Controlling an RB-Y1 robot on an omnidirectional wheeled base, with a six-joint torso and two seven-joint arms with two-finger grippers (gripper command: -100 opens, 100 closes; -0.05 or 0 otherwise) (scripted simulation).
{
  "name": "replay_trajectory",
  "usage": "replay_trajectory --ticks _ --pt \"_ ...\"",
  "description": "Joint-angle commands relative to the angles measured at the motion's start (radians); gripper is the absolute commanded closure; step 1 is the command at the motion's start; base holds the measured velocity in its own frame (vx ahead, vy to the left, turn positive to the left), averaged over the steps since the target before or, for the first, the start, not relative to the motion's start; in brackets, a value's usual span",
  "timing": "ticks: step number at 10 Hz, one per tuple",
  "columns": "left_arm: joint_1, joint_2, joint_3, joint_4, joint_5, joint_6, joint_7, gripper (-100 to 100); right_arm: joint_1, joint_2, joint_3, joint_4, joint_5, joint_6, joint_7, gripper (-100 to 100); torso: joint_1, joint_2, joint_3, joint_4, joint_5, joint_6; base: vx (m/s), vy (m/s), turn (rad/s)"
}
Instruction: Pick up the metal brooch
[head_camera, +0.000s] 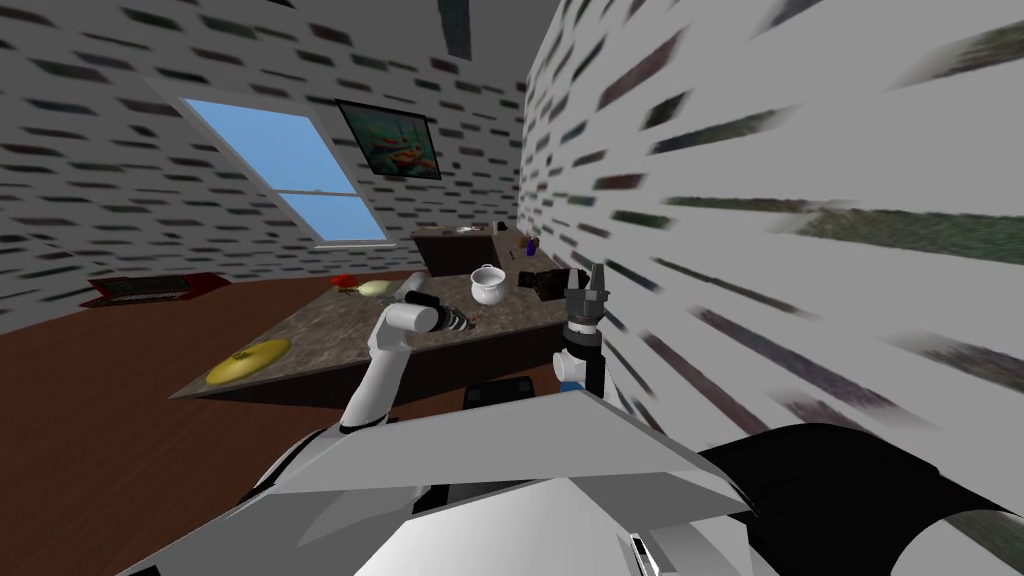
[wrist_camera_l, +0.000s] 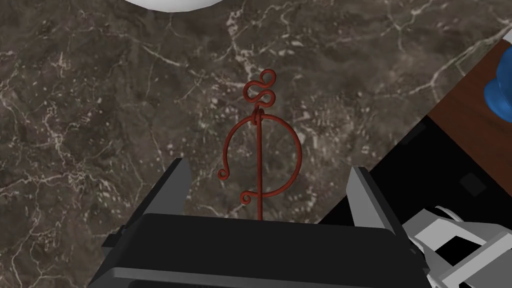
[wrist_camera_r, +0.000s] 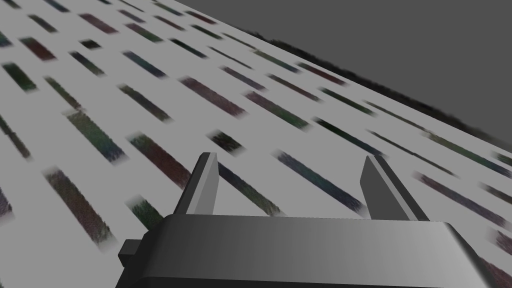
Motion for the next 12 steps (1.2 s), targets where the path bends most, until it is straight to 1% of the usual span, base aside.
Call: replay_trajectory --ticks 1,3,4,5,6,7,8,10,11,12 --pt "-0.002 0.005 -0.010 0.030 0.006 0.047 0.020 -100 0.000 0.000 0.000 0.000 0.000 0.000 0.000 0 0.000 0.000 0.000 0.000 0.000 0.000 0.041 -0.019 -0.008" --pt "0.004 0.010 -0.024 0.057 0.008 0.088 0.039 -100 0.000 0.000 0.000 0.000 0.000 0.000 0.000 0 0.000 -0.001 0.000 0.000 0.000 0.000 0.052 -0.017 -0.004" --pt "0.009 0.013 -0.028 0.068 0.007 0.100 0.045 -100 0.000 0.000 0.000 0.000 0.000 0.000 0.000 0 0.000 -0.001 -0.001 0.000 0.000 0.000 0.068 -0.007 -0.003" --pt "0.007 0.012 -0.024 0.065 0.008 0.084 0.036 -100 0.000 0.000 0.000 0.000 0.000 0.000 0.000 0 0.000 -0.002 -0.001 0.000 0.000 0.000 0.031 -0.002 0.000" --pt "0.008 0.011 -0.025 0.066 0.008 0.088 0.039 0 0.000 0.000 0.000 0.000 0.000 0.000 0.000 0 0.001 0.000 0.000 0.000 0.000 0.000 0.005 -0.001 0.000" --pt "0.011 0.004 -0.023 0.097 0.001 0.058 0.019 -100 0.000 0.000 0.000 0.000 0.000 0.000 0.000 0 0.001 0.001 0.001 0.000 0.000 0.000 0.006 -0.015 -0.009" --pt "0.011 0.002 -0.023 0.105 -0.001 0.051 0.015 -100 0.000 0.000 0.000 0.000 0.000 0.000 0.000 0 0.000 0.002 0.001 0.000 0.000 0.000 0.005 -0.022 -0.004" --pt "0.015 -0.007 -0.021 0.145 -0.010 0.014 -0.009 -100 0.000 0.000 0.000 0.000 0.000 0.000 0.000 0 0.000 0.002 0.001 0.000 0.000 0.000 0.003 -0.021 0.001" --pt "0.014 -0.003 -0.020 0.134 -0.006 0.026 -0.002 -100 0.000 0.000 0.000 0.000 0.000 0.000 0.000 0 -0.001 0.002 0.001 0.001 0.000 0.000 0.001 -0.010 0.001" --pt "0.014 -0.003 -0.020 0.136 -0.006 0.022 -0.005 100 0.000 0.000 0.000 0.000 0.000 0.000 0.000 0 0.000 0.002 0.001 0.001 0.000 0.000 0.000 0.000 0.000"
